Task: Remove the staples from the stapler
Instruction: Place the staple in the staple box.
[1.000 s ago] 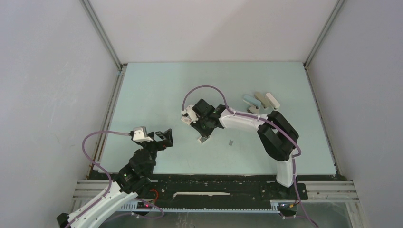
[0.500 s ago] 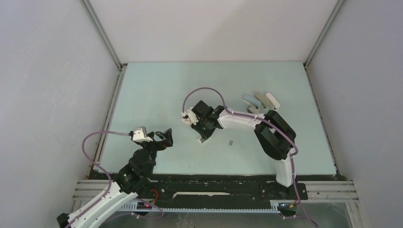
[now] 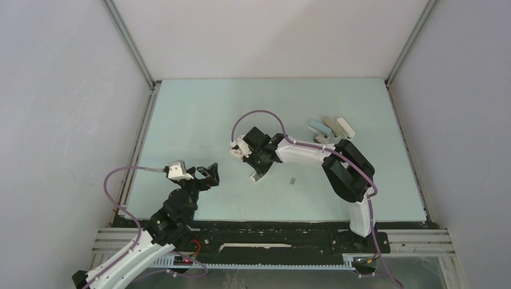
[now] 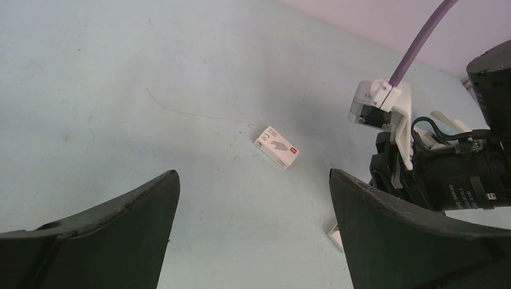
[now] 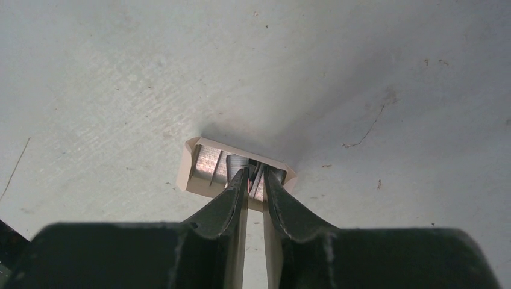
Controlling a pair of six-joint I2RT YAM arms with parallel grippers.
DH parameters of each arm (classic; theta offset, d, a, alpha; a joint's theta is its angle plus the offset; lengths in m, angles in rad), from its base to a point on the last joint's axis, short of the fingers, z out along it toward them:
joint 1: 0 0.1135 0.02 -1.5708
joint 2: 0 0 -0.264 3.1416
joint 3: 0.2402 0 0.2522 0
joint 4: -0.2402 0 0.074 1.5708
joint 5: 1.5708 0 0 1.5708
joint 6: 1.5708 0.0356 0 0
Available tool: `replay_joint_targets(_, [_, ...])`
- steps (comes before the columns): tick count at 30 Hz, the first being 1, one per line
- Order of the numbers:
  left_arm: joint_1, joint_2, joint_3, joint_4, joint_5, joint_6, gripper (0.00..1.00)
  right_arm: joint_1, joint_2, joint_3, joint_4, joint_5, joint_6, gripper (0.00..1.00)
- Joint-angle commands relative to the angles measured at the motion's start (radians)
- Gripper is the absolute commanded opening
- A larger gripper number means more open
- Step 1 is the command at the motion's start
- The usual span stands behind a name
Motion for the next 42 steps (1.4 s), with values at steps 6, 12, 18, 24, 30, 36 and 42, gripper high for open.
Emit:
replay_joint_targets(6, [0.006, -0.006, -0.027, 0.024, -0.014, 0.016, 1.00, -0.005, -0.006, 0.034, 0.006, 0.041, -0.002, 0.16])
replay_joint_targets(12, [0.005, -0.004, -0.027, 0.024, -0.014, 0.017, 1.00, -0.005, -0.010, 0.034, 0.005, 0.038, -0.002, 0.15])
replay_joint_targets(18, [0.005, -0.002, -0.028, 0.025, -0.014, 0.016, 1.00, 0.001, -0.040, 0.044, -0.008, 0.023, -0.006, 0.25])
replay_joint_targets(24, [0.005, -0.001, -0.028, 0.026, -0.014, 0.016, 1.00, 0.006, -0.107, 0.048, -0.015, 0.028, -0.018, 0.26])
replay_joint_targets(30, [0.006, 0.000, -0.026, 0.027, -0.011, 0.016, 1.00, 0.005, -0.161, 0.051, -0.031, 0.009, -0.055, 0.26])
replay_joint_targets(36, [0.006, -0.008, -0.027, 0.026, 0.003, 0.021, 1.00, -0.040, -0.260, 0.058, -0.135, -0.187, -0.185, 0.29])
replay_joint_targets(42, [0.006, -0.026, -0.033, 0.039, 0.069, 0.042, 1.00, -0.171, -0.427, -0.059, -0.127, -0.452, -0.262, 0.32])
